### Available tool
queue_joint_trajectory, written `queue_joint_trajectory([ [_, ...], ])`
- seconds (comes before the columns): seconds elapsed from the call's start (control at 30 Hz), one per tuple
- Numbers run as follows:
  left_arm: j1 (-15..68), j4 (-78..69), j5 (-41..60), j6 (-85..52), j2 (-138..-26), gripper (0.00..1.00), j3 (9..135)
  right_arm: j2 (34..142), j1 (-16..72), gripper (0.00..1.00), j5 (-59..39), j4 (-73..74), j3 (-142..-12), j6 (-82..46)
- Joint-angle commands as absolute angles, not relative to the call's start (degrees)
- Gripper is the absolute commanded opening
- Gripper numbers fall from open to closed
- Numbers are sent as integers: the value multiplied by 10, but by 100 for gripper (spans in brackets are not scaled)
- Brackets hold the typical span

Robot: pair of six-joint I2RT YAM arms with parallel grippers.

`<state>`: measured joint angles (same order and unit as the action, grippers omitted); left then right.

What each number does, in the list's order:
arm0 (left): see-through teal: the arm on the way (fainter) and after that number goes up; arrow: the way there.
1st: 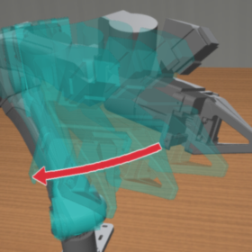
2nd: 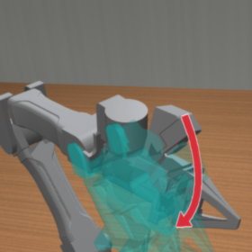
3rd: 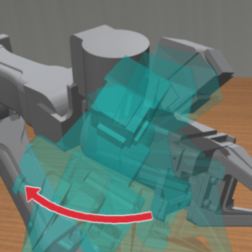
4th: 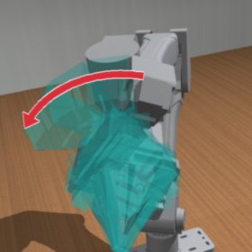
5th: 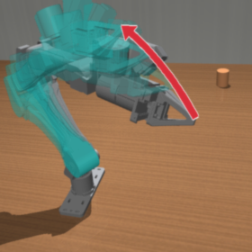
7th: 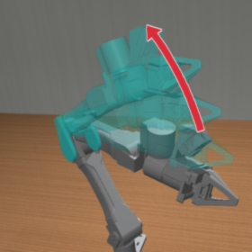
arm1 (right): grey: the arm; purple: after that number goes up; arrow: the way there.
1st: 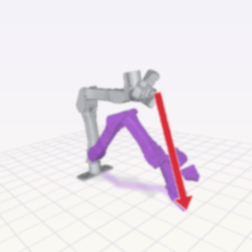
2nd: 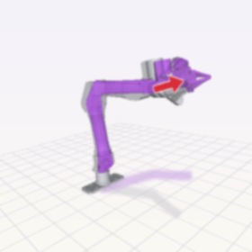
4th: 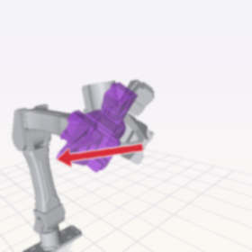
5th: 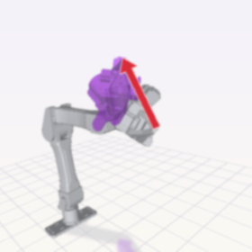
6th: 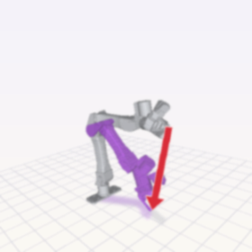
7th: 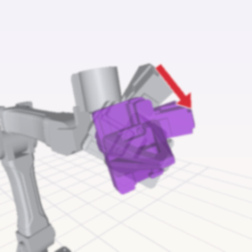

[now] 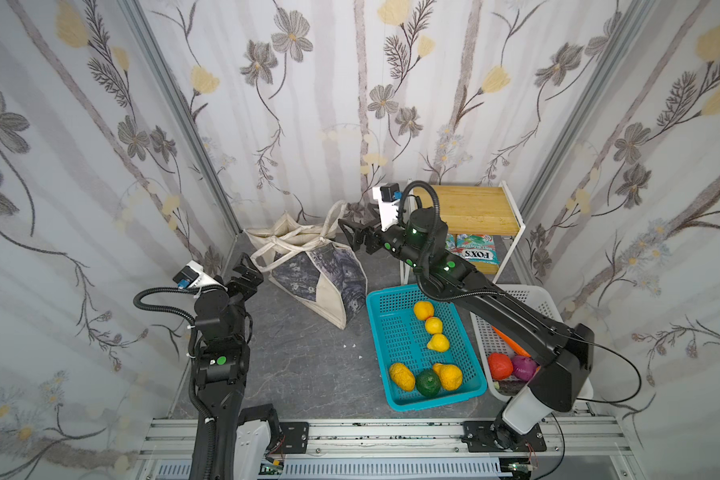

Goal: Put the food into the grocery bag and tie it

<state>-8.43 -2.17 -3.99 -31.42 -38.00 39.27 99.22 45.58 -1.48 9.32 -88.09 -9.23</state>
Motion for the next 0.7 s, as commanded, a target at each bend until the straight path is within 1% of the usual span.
queue_joint_trajectory([
  [0.0, -85, 9, -18, -293, -353, 100, 372, 921, 458, 100, 39, 127, -789, -51],
  [0.1, -83, 30, -7, -297, -339, 100, 348, 835, 457, 100, 82, 134, -698, -42],
  [0.2, -56, 35, -18, -306, -310, 100, 306, 769, 444, 100, 127, 120, -623, -46],
  [0.33, 32, 38, -84, -322, -310, 100, 242, 681, 383, 100, 151, 113, -509, -100],
  [0.47, 130, 30, -220, -316, -325, 100, 222, 592, 311, 100, 185, 163, -371, -124],
  [0.57, 155, -2, -278, -316, -347, 100, 196, 552, 252, 100, 222, 235, -270, -124],
  [0.67, 160, -101, -296, -305, -374, 100, 161, 541, 194, 100, 231, 279, -210, -120],
])
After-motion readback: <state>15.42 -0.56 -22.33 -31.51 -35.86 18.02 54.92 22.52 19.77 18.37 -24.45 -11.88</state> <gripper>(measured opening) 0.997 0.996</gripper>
